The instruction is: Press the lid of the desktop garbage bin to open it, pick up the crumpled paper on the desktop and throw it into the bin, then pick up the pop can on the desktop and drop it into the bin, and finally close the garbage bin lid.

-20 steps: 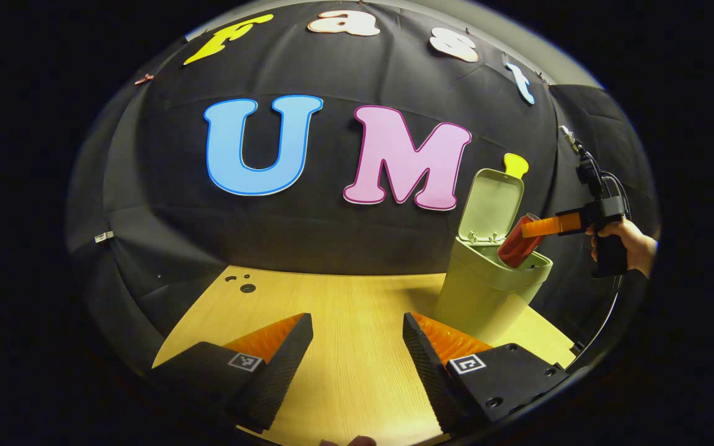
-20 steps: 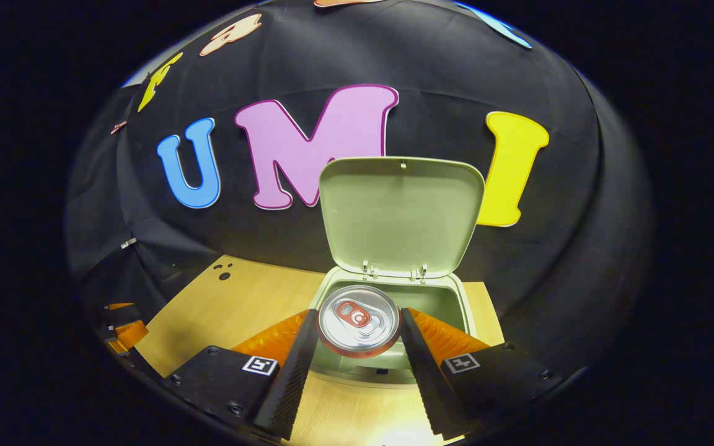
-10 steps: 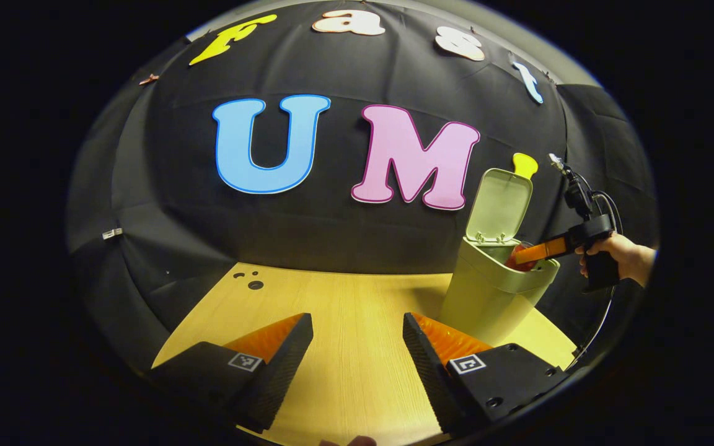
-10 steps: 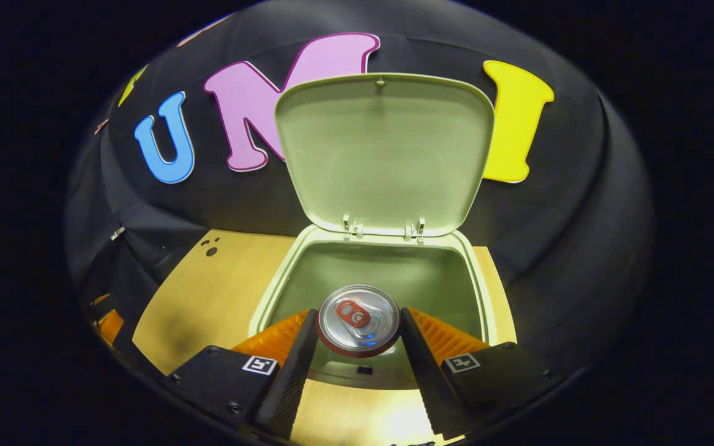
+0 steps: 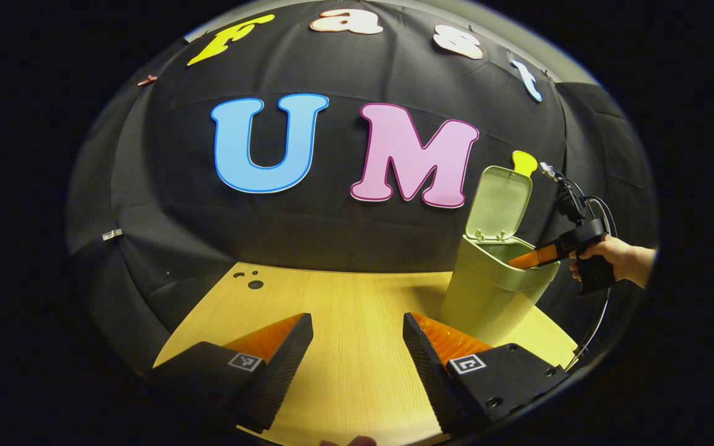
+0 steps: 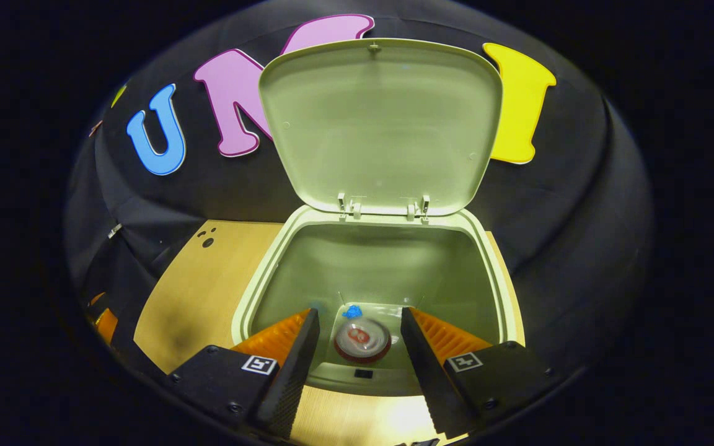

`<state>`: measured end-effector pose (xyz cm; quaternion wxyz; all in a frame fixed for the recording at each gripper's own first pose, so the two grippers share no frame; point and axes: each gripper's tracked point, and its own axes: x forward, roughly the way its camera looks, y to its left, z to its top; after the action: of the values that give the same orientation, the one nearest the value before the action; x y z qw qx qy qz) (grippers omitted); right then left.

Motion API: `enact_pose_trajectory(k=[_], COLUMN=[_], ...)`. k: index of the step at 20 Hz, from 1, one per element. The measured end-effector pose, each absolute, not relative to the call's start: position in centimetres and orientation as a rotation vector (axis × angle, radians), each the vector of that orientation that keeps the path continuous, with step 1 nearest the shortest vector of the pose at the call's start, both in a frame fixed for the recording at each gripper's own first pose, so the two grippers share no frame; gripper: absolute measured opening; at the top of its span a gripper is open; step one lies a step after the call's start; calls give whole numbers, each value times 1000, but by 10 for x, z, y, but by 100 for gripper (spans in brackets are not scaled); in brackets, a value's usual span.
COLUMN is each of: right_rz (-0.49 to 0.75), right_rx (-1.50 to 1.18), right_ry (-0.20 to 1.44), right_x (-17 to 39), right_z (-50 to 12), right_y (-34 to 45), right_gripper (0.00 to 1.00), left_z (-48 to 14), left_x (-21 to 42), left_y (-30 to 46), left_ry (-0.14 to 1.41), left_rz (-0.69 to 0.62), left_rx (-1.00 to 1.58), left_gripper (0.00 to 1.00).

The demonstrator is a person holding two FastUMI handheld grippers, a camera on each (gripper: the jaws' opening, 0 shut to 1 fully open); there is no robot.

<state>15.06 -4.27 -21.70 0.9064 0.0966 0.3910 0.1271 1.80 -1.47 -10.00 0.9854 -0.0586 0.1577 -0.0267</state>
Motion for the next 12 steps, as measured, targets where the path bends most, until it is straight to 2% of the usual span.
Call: enact_pose_trajectory(k=[5,10,11,12], right_rz=[264,265,261,258], right_rx=[189,258,272,285], right_ry=[772,634,597,554], right_x=[151,152,154,158], right_z=[-209,-159,-145,-123], right_y=[-40,-41,-44,-50], right_gripper=[84,84,78,84], left_z=[-101,-101,-101,-101], left_x=[21,22,23,24], left_y=[-11,-12,-12,-13], left_ry=[318,316,316,314], left_rz=[-53,-60,-63,-65], left_rx=[-120,-124,-123,-123], left_gripper=[94,94,94,94])
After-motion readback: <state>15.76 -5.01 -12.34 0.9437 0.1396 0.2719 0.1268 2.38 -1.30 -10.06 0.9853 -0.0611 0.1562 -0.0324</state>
